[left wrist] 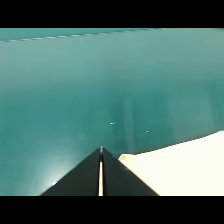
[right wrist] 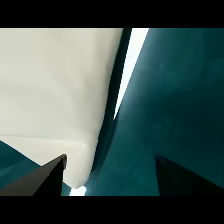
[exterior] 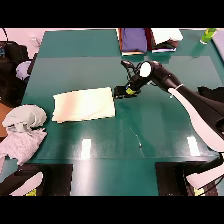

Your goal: Fold the shirts.

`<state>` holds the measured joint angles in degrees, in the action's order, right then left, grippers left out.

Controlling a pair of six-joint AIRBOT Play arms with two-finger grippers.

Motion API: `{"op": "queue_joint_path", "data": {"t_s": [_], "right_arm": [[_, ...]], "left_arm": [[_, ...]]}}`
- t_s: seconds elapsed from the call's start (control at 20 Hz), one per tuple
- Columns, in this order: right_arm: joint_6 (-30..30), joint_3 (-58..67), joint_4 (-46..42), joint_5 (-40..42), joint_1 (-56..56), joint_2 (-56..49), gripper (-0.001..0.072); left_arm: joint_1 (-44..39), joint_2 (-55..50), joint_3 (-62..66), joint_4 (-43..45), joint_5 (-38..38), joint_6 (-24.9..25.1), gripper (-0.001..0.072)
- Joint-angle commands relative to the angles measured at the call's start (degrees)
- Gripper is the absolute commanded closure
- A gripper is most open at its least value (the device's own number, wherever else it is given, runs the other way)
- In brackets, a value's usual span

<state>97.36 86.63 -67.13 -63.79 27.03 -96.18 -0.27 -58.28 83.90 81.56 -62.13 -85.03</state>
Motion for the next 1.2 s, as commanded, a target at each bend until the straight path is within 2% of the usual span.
{"op": "queue_joint_path", "data": {"t_s": [0.0,0.2,0.35,0.45,0.5,0.55,0.6,0.75,0.95,1.15], "right_arm": [[0.8,-2.6,5.5,6.0,0.0,-2.4,0.0077],[0.9,4.3,8.0,6.5,3.9,-10.5,0.0080],[3.1,10.9,8.1,4.8,6.0,-16.3,0.0099],[3.2,14.3,7.6,3.9,6.8,-18.4,0.0215],[3.1,15.7,7.0,3.7,7.2,-18.9,0.0387],[2.9,16.5,6.2,4.1,7.3,-18.9,0.0596],[2.7,17.5,4.7,4.0,7.5,-18.8,0.0688],[2.7,23.7,-0.7,-2.0,6.0,-18.7,0.0690],[1.5,31.0,-9.4,-13.1,-1.4,-15.6,0.0690],[-0.1,24.4,-14.4,-13.9,-14.0,-5.2,0.0690]], "left_arm": [[0.0,0.0,0.0,-0.8,-0.1,0.0,0.0673],[0.0,0.0,0.0,-0.9,-0.3,0.0,0.0674],[0.0,0.0,0.0,-0.8,-2.0,0.0,0.0673],[0.0,0.0,0.0,-0.8,-2.6,0.0,0.0673],[0.0,0.0,0.0,-0.9,-3.1,0.0,0.0674],[0.0,0.0,0.0,-1.0,-3.4,0.0,0.0674],[0.0,0.0,0.0,-1.1,-3.6,0.0,0.0674],[-1.5,0.0,0.0,-2.4,-4.5,0.2,0.0675],[-9.3,0.0,-1.2,-2.5,-3.6,0.2,0.0674],[-14.6,0.0,-1.8,-2.5,-3.3,0.2,0.0674]]}}
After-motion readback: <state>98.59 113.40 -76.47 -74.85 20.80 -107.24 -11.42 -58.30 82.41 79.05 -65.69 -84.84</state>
